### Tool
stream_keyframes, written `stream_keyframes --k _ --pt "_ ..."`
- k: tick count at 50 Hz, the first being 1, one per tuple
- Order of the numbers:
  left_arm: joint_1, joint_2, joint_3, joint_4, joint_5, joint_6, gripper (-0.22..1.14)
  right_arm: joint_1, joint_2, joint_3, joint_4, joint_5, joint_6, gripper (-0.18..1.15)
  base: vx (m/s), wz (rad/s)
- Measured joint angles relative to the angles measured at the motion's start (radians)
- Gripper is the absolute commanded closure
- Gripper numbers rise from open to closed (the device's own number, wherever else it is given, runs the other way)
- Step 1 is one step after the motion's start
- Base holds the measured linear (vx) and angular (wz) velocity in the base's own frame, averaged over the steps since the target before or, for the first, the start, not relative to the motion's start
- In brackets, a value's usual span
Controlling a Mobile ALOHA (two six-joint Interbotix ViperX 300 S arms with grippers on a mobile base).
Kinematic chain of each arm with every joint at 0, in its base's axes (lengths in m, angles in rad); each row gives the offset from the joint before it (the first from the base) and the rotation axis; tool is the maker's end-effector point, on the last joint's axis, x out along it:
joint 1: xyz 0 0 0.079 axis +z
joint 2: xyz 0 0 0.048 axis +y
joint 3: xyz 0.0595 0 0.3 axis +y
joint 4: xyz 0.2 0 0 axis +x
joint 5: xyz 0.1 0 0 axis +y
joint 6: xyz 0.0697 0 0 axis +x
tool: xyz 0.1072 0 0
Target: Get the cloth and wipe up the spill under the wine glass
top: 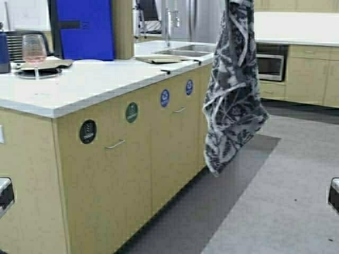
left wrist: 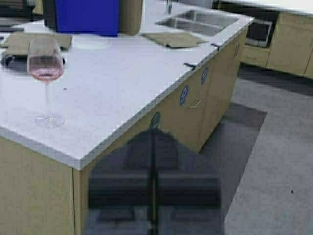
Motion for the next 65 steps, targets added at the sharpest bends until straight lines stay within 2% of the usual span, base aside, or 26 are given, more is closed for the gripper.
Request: stream_keyframes --k 22,46,56,65 --pt "-0.015 0.359 -0.067 0.000 -0.218 -0.012 0.89 -0.003 0.000 0.000 0.000 0.000 0.003 0.90 0.20 0.20" --pt "-0.091 0.509 -0.067 0.005 -0.282 -0.006 0.89 0.000 0.005 -0.031 0.000 -0.011 0.005 0.90 0.22 0.18" --pt "-0.094 0.595 -0.071 0.006 -0.319 -0.006 0.89 -0.005 0.006 -0.034 -0.002 -0.021 0.008 0.90 0.23 0.12" --pt "-0.098 0.716 -0.092 0.072 -0.442 -0.006 0.89 -0.003 0.006 -0.015 -0.002 -0.032 0.005 0.90 0.21 0.12"
